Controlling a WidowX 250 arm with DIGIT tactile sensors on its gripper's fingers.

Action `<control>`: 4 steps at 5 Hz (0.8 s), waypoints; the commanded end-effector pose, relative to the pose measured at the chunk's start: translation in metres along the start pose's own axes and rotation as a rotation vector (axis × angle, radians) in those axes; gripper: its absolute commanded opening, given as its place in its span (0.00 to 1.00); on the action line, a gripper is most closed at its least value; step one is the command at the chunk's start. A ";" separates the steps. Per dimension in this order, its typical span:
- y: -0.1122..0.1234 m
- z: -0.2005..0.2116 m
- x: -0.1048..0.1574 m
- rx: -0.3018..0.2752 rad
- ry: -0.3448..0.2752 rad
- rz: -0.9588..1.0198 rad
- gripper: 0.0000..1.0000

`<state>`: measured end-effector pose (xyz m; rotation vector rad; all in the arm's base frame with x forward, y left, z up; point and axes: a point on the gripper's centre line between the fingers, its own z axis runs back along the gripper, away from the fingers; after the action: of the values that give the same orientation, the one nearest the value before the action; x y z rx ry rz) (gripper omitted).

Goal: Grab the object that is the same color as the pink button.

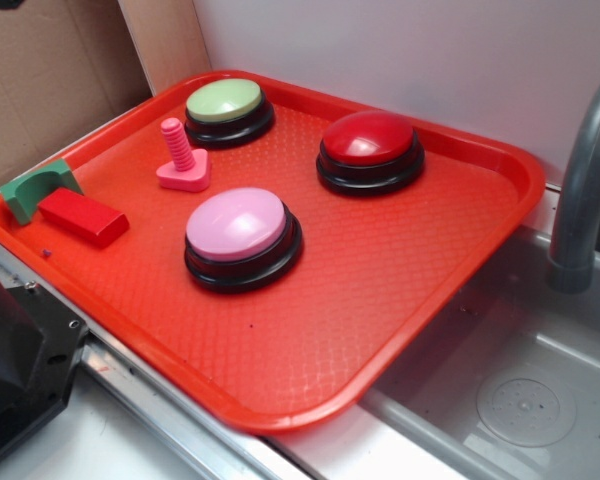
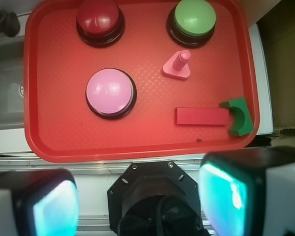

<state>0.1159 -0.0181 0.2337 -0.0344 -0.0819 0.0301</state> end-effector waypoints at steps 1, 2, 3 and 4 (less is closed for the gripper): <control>0.000 0.000 0.000 0.000 0.000 0.000 1.00; 0.030 -0.030 0.034 0.039 0.043 0.125 1.00; 0.044 -0.060 0.081 0.063 0.033 0.162 1.00; 0.053 -0.088 0.100 0.100 0.019 0.166 1.00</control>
<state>0.2184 0.0309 0.1458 0.0505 -0.0291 0.1938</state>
